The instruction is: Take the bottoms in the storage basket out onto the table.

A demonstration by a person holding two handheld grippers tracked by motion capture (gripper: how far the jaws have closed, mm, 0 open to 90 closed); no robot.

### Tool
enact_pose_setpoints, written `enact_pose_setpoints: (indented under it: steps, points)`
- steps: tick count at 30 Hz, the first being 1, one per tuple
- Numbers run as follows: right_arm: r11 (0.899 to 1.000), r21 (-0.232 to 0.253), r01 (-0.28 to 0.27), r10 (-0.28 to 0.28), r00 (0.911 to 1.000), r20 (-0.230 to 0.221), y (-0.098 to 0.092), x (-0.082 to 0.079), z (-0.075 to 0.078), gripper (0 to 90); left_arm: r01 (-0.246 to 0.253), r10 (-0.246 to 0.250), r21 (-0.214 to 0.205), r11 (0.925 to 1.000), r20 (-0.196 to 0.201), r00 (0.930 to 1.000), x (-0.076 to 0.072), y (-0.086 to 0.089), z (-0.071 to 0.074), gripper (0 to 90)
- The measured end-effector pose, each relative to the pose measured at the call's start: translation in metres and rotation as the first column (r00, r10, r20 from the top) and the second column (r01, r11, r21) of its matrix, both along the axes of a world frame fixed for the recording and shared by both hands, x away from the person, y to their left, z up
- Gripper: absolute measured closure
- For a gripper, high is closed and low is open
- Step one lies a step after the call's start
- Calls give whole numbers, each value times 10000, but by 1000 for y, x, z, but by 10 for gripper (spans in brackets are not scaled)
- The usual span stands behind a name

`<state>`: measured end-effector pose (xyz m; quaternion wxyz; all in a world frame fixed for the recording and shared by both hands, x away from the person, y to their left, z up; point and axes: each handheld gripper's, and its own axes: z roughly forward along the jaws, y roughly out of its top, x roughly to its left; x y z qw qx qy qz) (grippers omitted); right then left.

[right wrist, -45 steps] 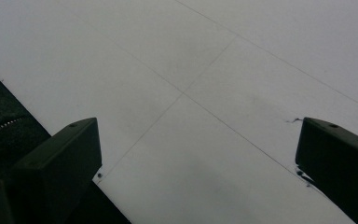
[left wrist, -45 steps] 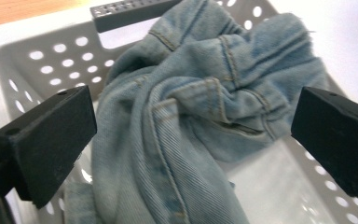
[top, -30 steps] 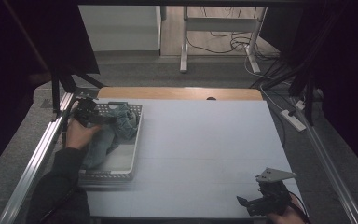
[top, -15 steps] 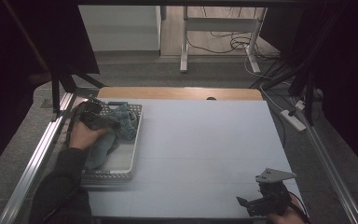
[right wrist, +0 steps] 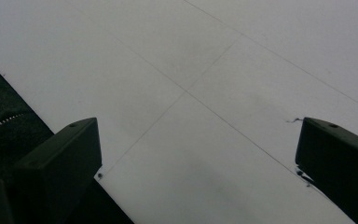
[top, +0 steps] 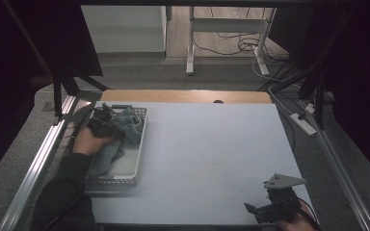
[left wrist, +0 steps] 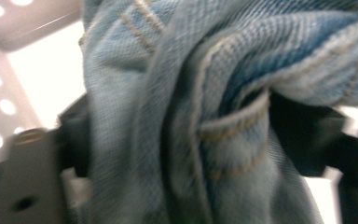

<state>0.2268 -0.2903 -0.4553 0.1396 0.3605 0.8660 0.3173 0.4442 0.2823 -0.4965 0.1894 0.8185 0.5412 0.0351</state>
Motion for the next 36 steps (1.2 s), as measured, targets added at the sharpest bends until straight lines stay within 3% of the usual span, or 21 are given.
enact_pose_setpoints:
  steps: [1, 2, 6, 7, 8, 9, 13, 19, 21, 29, 36]
  points:
    - [10000, -4, -6, 6, 10000, -1, 0, 0, 0, 8, -45, 45, -85, 10000, 22, 10000, -1, 2, 1, 318]
    - [10000, -4, -6, 6, 10000, -1, 0, 0, 0, 8, -81, 81, -90, 9999, 3, 10000, -2, 3, 2, 318]
    - [10000, -57, -31, 31, 10000, -21, 0, 0, 0, 8, 125, -125, -250, 9996, 13, 9999, -5, 4, 6, 554]
    - [10000, -60, -34, 33, 10000, -20, 1, 0, 0, 9, -22, 6, -487, 9988, -312, 9995, -5, 5, 8, 582]
    - [10000, -60, -36, 36, 10000, -18, 1, 0, 0, 8, -22, 6, -487, 9988, -312, 9995, -5, 5, 8, 597]
    - [10000, -61, -40, 40, 10000, -13, 1, 0, 0, 9, -272, 222, -788, 9965, -626, 9978, -4, 8, 10, 607]
    - [10000, -41, -40, 40, 10000, -5, 0, 0, 0, 9, -477, 401, -940, 9944, -804, 9960, -3, 8, 12, 621]
    - [10000, -7, -42, 42, 10000, 21, 0, -1, 1, 8, -178, 150, -620, 9979, -443, 9989, -6, 5, 20, 627]
    - [10000, 3, -48, 48, 10000, 30, 0, -1, 1, 8, -86, 79, -462, 9989, -156, 9998, -9, 5, 28, 628]
    - [10000, -5, -48, 48, 10000, 47, 0, -1, 1, 8, 113, -104, -189, 9998, 434, 9990, -19, 2, 46, 627]
    - [10000, 1, -48, 48, 10000, 56, 0, -1, 1, 9, 66, -26, -494, 9988, 809, 9967, -27, 4, 61, 626]
